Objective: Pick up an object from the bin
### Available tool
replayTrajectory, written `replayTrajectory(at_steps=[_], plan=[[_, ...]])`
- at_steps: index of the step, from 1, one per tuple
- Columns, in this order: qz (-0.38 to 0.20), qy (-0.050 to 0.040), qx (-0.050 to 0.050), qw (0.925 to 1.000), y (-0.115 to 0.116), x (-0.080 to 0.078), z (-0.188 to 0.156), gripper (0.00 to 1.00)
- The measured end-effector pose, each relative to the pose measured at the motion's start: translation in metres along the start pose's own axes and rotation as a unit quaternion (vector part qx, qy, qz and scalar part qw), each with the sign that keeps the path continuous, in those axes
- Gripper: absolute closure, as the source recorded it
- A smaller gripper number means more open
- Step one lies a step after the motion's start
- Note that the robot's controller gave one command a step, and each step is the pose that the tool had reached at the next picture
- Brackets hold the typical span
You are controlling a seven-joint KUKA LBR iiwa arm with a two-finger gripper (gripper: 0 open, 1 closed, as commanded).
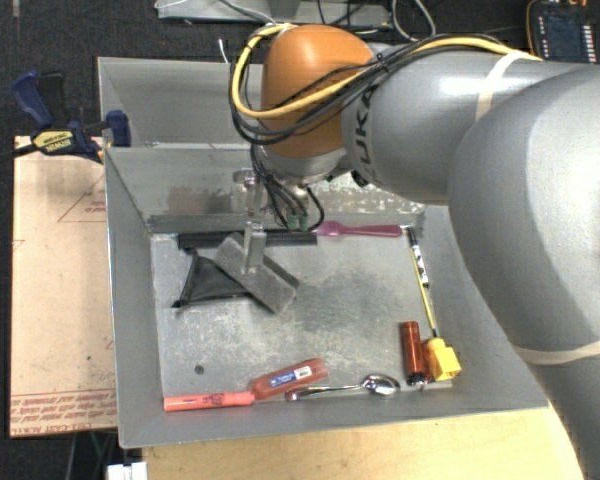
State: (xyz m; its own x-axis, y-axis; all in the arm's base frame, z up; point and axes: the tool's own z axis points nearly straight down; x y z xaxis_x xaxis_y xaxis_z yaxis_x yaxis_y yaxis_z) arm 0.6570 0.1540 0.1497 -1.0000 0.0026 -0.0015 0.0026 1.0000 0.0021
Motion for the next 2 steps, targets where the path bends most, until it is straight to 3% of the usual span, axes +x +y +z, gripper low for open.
replayTrajectory(at_steps=[1,2], plan=[[0.0,-0.0001,0.0,1.0,0.0,0.0,0.0,0.0],[-0.044,0.0022,0.0,0.999,0.008,0.005,0.07,0.0]])
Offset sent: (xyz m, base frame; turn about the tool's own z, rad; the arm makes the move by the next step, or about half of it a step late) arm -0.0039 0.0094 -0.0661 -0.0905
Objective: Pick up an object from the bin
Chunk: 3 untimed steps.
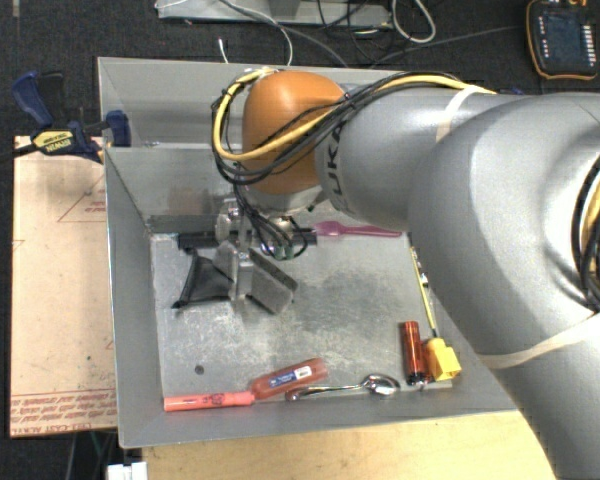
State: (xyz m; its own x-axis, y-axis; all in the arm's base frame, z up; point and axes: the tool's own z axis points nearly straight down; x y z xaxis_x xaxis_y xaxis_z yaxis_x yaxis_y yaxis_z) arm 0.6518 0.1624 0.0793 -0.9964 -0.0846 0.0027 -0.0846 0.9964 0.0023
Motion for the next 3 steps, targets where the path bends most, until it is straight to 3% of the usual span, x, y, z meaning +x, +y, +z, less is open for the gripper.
replayTrajectory(at_steps=[1,2,3], plan=[[0.003,-0.0087,-0.001,1.0,-0.003,0.001,-0.012,0.0],[-0.009,-0.0034,-0.001,1.0,0.024,0.003,0.009,0.0],[-0.007,-0.0099,-0.002,0.9999,0.013,-0.002,0.008,0.0]])
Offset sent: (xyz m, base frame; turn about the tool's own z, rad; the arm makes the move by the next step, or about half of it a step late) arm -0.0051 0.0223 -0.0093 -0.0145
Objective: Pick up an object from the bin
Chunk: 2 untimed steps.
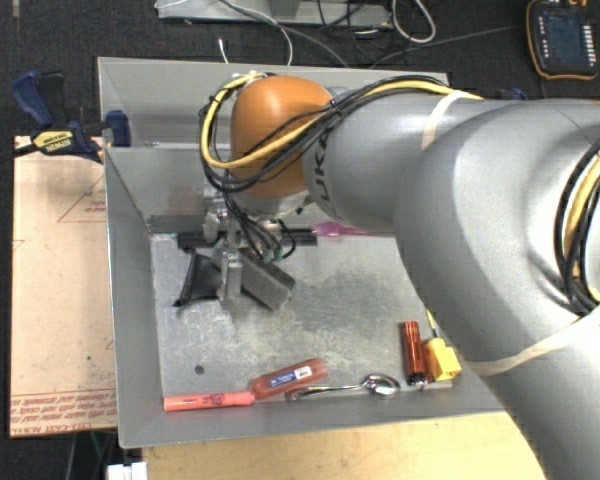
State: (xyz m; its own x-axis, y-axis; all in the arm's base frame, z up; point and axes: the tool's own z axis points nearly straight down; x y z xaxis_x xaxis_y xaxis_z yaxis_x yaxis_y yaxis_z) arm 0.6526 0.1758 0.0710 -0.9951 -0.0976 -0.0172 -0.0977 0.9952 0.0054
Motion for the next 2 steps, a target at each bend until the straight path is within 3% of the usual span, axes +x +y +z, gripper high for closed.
replayTrajectory(at_steps=[1,2], plan=[[-0.026,0.003,0.0,0.9996,0.0016,0.0076,0.0001,0.0],[-0.03,0.0018,0.0,0.9996,0.0007,0.0048,0.0002,0.0]])
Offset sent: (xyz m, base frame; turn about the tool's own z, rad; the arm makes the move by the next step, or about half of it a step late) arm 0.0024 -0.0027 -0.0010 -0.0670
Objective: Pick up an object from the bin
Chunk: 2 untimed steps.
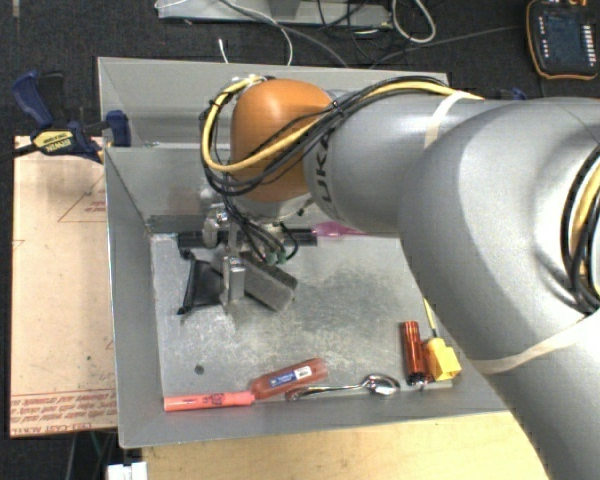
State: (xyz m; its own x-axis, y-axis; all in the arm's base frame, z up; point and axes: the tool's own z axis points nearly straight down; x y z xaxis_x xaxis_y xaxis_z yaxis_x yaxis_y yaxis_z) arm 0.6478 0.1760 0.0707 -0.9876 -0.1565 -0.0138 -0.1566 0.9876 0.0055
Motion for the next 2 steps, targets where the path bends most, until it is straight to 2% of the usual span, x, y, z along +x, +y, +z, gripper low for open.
replayTrajectory(at_steps=[1,2], plan=[[-0.146,-0.0023,-0.001,0.9893,-0.043,-0.004,-0.001,0.0],[-0.057,-0.0025,-0.001,0.9984,-0.012,0.0,0.0,0.0]])
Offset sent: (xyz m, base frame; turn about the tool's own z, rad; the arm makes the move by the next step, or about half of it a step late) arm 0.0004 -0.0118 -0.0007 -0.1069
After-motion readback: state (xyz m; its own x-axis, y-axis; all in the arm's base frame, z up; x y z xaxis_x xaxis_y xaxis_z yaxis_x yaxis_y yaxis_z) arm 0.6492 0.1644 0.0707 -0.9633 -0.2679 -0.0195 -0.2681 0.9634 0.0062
